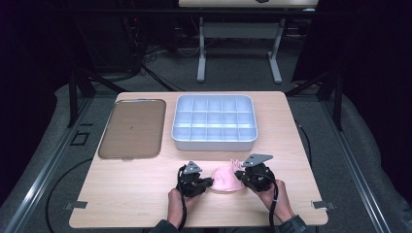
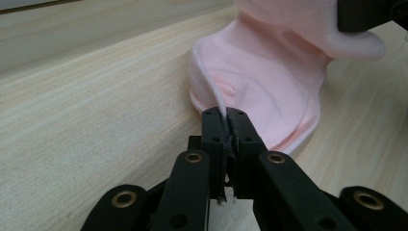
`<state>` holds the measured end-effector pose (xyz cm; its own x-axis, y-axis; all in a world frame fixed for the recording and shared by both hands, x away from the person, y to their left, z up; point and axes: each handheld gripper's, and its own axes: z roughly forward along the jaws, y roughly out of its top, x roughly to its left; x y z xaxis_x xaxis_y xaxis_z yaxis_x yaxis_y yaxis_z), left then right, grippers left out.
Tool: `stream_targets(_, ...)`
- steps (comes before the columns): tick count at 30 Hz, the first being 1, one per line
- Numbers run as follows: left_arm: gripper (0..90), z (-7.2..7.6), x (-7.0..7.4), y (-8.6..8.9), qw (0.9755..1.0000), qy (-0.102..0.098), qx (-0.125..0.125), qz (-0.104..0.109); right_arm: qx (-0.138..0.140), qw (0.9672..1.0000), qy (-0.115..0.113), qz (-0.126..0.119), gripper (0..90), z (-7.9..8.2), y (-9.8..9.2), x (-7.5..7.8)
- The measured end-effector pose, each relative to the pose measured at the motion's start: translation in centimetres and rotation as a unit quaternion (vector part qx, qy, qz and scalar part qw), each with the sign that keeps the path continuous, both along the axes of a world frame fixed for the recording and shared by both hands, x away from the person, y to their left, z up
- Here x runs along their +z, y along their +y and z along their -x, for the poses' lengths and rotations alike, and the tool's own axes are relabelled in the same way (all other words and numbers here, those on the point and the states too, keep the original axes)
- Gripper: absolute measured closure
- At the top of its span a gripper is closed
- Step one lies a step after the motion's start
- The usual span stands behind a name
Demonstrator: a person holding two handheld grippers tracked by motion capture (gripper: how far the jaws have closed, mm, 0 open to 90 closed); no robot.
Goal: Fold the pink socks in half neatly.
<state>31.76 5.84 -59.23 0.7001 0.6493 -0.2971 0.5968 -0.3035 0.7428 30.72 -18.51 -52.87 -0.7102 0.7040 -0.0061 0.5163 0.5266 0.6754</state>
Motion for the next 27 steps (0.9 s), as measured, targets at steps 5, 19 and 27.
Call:
stream_targets(5, 86.7, 0.0, 0.0, 0.0, 1.0, 0.0, 0.0, 0.0, 0.013, 0.9999, 0.001, 0.006, 87.5, 0.0, 1.0, -0.2)
stream_targets(19, 86.6, 0.0, 0.0, 0.0, 1.0, -0.001, 0.001, -0.001, 0.053, 0.9985, 0.008, 0.009, 87.5, 0.1, 3.4, -1.0)
stream_targets(27, 86.7, 0.0, 0.0, 0.0, 1.0, -0.001, 0.001, -0.001, 0.072, 0.9973, 0.011, 0.01, 87.3, 0.3, 4.4, -1.5)
